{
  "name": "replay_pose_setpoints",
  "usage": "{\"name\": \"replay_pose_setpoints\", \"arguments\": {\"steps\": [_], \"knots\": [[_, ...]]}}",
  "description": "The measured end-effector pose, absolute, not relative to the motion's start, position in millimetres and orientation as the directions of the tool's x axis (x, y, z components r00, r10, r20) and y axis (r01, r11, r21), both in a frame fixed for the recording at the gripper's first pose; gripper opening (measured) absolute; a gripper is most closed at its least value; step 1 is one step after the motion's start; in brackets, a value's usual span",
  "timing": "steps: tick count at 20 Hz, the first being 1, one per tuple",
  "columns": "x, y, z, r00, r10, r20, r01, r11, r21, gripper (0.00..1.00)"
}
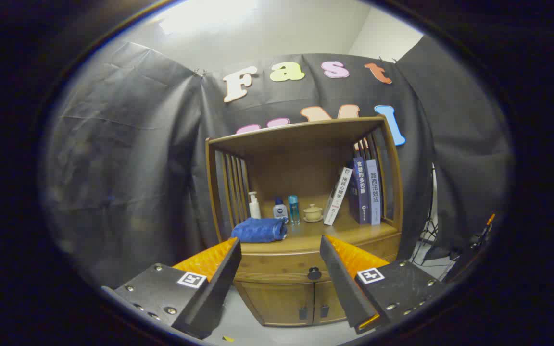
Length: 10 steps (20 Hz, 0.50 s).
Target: Pull open the drawer, take out the items inside it, and place them on the countertop above the cabinet.
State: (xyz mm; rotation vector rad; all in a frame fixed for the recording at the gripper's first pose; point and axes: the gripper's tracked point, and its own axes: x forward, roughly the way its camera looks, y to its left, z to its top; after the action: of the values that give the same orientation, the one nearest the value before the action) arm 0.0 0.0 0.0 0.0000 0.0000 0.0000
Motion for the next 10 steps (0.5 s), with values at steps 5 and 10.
{"name": "replay_pose_setpoints", "arguments": {"steps": [5, 10], "knots": [[0, 0, -6, 1.000, 0.002, -0.003, -0.002, 1.000, -0.001, 0.98], [0, -1, -12, 1.000, 0.000, -0.006, 0.000, 1.000, -0.029, 0.98]]}}
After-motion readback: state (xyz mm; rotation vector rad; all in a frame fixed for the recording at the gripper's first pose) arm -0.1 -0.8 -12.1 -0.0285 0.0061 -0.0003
